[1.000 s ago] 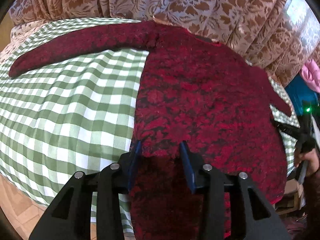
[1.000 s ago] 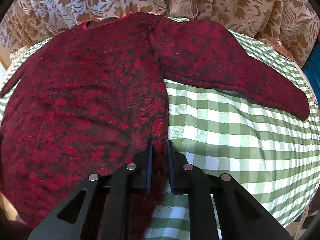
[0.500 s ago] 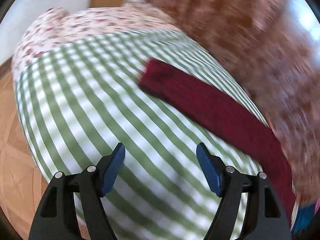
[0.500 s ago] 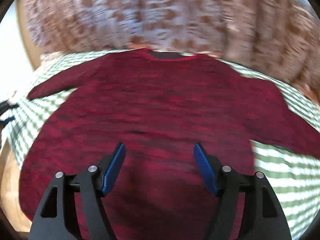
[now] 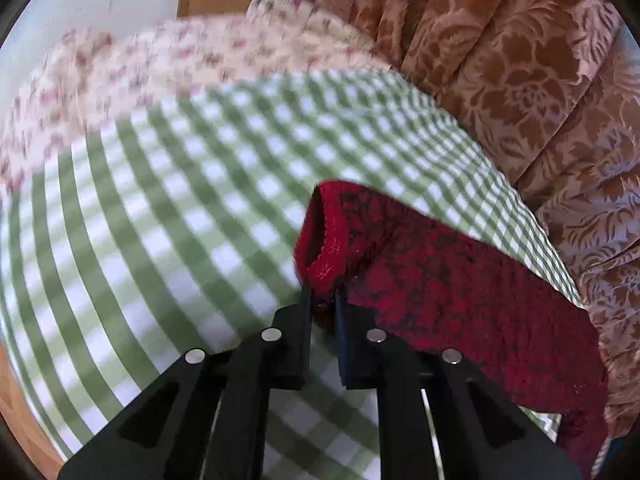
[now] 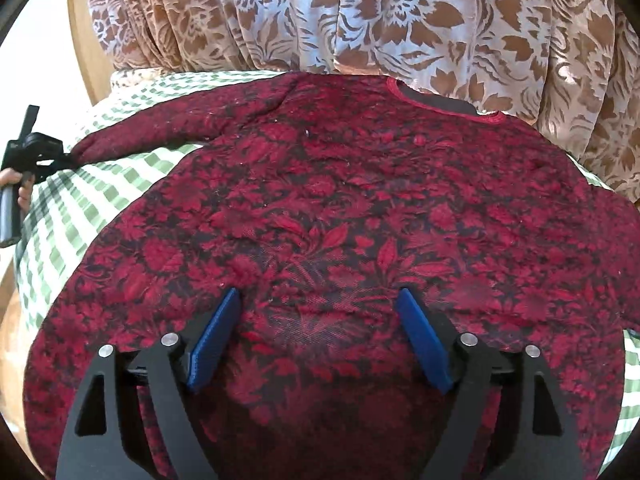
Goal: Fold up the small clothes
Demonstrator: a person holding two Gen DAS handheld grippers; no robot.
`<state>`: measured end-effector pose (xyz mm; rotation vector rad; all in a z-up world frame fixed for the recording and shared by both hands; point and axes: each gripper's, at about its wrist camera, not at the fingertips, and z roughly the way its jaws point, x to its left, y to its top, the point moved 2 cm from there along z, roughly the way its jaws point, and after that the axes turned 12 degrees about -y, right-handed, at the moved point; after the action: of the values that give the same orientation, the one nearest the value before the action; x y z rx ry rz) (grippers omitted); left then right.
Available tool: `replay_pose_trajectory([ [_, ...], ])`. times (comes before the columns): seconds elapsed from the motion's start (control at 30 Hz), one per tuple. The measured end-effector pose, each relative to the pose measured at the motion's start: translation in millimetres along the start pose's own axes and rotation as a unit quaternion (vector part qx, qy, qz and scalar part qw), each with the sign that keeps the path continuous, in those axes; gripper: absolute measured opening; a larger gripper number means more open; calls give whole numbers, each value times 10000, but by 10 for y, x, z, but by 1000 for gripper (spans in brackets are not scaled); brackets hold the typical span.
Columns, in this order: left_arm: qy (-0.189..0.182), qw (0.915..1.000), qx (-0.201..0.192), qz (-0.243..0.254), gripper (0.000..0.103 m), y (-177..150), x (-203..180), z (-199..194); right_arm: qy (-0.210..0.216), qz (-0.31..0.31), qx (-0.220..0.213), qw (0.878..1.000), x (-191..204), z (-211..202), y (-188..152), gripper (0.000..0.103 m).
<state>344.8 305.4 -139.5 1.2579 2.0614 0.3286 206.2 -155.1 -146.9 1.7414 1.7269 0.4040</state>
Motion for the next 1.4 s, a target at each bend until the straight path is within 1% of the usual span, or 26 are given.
replay_pose_trajectory([
  [0.1, 456, 9988, -184, 40, 9, 197, 62, 6, -80, -34, 41, 10000, 61, 17, 11, 81],
  [0.17, 620, 9980, -88, -52, 10, 275, 110, 96, -144, -126, 27, 9998, 140, 67, 14, 81],
  [0.23, 776, 9970, 23, -60, 15, 278, 55, 178, -145, -100, 38, 9998, 153, 105, 20, 83],
  [0.27, 860, 9963, -13, -2, 19, 262, -10, 163, -83, -45, 60, 9999, 133, 120, 23, 83],
  [0.33, 942, 9951, -269, 139, 46, 183, -215, 15, 21, 48, 52, 10000, 100, 120, 10, 83],
  [0.37, 931, 9947, -403, 182, 50, 157, -286, -67, 52, 70, 54, 9999, 89, 121, 10, 83],
  [0.4, 824, 9945, -563, 306, 53, 93, -440, -185, 78, 79, 55, 9999, 86, 120, 11, 83],
  [0.47, 347, 9953, -612, 671, 53, -39, -776, -348, 217, 149, 99, 9996, 39, 98, 29, 83],
  [0.53, -39, 9922, -637, 1067, 53, -220, -1086, -491, 542, 366, 184, 9977, -98, 39, 56, 83],
  [0.6, -555, 9866, -509, 1446, 53, -453, -1411, -582, 761, 863, 211, 9931, -386, -60, 68, 81],
  [0.67, -972, 9797, -332, 1723, 53, -703, -1684, -649, 817, 1522, 142, 9849, -798, -165, 46, 77],
  [0.7, -1287, 9738, -204, 1865, 53, -895, -1875, -685, 729, 2023, 52, 9766, -1164, -246, -7, 76],
  [0.77, -1644, 9656, -14, 2013, 54, -1137, -2109, -723, 498, 2654, -19, 9629, -1664, -325, -137, 72],
  [0.8, -1806, 9602, 103, 2128, 54, -1310, -2256, -747, 266, 3093, -38, 9506, -2026, -364, -272, 66],
  [0.83, -1926, 9549, 224, 2249, 55, -1474, -2391, -772, 66, 3493, -22, 9370, -2348, -388, -420, 65],
  [0.87, -2027, 9498, 329, 2362, 55, -1611, -2491, -788, -138, 4052, 16, 9141, -2765, -408, -642, 65],
  [0.97, -2263, 9338, 609, 2704, 55, -2046, -2788, -844, -589, 4989, 139, 8645, -3573, -396, -1108, 61],
  [1.0, -2326, 9272, 735, 2843, 55, -2216, -2908, -864, -639, 5375, 170, 8407, -3875, -375, -1300, 61],
  [1.07, -2355, 9188, 874, 3045, 55, -2425, -3050, -868, -564, 5998, 83, 7981, -4300, -350, -1576, 61],
  [1.17, -2284, 9089, 1128, 3302, 55, -2671, -3213, -850, -681, 6410, -99, 7645, -4682, -295, -1717, 61],
  [1.23, -2184, 9067, 1203, 3403, 55, -2745, -3280, -807, -623, 6543, -148, 7536, -4830, -228, -1727, 61],
  [1.27, -2144, 9057, 1225, 3447, 55, -2782, -3296, -798, -616, 6544, -175, 7534, -4893, -188, -1706, 57],
  [1.3, -2084, 9052, 1256, 3484, 55, -2811, -3317, -773, -623, 6511, -174, 7562, -4939, -171, -1686, 50],
  [1.33, -2037, 9061, 1278, 3482, 55, -2832, -3320, -760, -622, 6449, -140, 7616, -4979, -128, -1652, 47],
  [1.37, -2010, 9069, 1313, 3463, 55, -2837, -3326, -742, -638, 6398, -92, 7659, -5021, -82, -1624, 32],
  [1.4, -1967, 9082, 1362, 3435, 55, -2853, -3324, -714, -735, 6271, 12, 7754, -5062, -41, -1568, 16],
])
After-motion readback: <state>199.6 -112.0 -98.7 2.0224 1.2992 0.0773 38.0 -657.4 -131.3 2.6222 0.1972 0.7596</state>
